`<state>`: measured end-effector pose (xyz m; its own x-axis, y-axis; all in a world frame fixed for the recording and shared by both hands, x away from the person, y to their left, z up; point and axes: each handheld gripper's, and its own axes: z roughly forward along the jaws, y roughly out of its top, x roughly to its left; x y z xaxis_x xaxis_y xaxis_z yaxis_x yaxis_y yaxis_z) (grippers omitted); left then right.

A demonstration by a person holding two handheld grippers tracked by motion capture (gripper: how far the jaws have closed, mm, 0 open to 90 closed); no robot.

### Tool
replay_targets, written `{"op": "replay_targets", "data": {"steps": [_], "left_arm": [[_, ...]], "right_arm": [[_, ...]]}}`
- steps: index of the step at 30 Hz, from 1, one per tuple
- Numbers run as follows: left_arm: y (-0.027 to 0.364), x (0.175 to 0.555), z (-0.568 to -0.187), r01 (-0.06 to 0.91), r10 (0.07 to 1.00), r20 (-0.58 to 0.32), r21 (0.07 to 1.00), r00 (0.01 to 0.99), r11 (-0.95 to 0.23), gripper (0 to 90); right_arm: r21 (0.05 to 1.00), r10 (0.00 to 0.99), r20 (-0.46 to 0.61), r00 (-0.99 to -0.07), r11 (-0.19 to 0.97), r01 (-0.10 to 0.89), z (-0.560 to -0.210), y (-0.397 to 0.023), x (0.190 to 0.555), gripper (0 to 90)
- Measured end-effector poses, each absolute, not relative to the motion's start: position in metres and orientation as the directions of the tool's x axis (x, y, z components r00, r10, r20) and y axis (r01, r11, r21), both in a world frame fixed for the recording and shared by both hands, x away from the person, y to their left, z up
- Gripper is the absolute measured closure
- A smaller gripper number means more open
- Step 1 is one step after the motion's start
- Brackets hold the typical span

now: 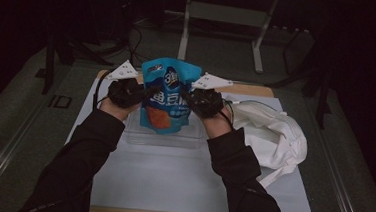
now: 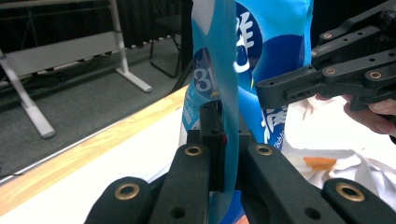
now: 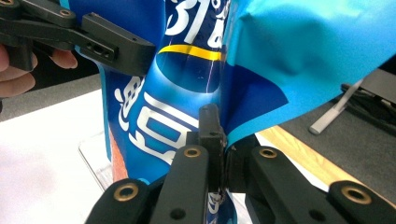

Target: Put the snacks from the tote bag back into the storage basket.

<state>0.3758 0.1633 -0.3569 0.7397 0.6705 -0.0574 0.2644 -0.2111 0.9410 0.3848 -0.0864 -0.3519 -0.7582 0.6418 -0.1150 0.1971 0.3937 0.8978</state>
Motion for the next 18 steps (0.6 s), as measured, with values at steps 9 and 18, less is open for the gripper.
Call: {"op": "replay_targets", "data": {"steps": [9, 18], "left_arm": [[0.1632, 0.3805, -0.3582, 0.262, 0.662, -0.068, 0.945, 0.747, -0.198, 90.0], [0.1623, 0.3861, -0.3652, 0.290, 0.660, -0.093, 0.937, 0.746, -0.195, 90.0]], "right_arm": [[0.900, 0.647, -0.119, -0.753, 0.390, 0.193, -0.3531, -0.0872, 0.3844, 88.5], [0.890, 0.648, -0.122, -0.752, 0.407, 0.207, -0.3569, -0.0871, 0.3888, 88.5]]}}
